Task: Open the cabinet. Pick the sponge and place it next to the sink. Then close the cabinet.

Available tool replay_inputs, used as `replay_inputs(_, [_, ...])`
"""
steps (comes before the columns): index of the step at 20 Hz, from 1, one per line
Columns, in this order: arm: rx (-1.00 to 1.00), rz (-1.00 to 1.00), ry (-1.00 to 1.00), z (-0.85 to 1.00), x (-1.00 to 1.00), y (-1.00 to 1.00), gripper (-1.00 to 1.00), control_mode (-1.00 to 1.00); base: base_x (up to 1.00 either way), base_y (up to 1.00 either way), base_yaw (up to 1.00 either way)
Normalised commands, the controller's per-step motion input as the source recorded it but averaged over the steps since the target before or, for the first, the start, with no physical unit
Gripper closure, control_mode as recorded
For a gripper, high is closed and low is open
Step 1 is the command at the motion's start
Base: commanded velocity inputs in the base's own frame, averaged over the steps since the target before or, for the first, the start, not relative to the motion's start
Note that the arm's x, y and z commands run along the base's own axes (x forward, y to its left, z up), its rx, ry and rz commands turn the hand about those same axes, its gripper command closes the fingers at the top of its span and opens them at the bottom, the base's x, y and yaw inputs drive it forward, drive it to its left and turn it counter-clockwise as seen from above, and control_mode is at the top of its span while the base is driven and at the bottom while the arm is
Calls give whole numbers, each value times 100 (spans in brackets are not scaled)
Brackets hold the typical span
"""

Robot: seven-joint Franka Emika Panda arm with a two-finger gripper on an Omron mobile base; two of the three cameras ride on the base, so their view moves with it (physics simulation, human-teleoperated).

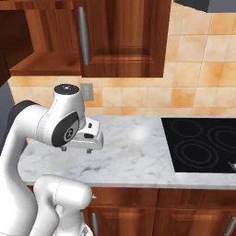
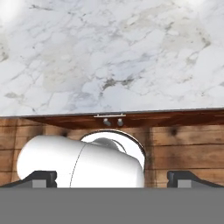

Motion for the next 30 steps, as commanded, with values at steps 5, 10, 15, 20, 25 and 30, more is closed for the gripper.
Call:
replay_inputs(5, [0,0,0,0,0,0,-100,100,57,51,5])
replay_inputs(10, [0,0,0,0,0,0,-100,100,0,1,0])
replay_inputs(15, [0,0,0,0,0,0,-100,100,0,0,0])
replay_inputs(20, [0,0,0,0,0,0,-100,-100,0,0,0])
replay_inputs(25, [0,0,0,0,0,0,-100,-100,0,0,0])
replay_inputs(30, [0,-2,-5,12,-42,0,-100,-100,0,0,0])
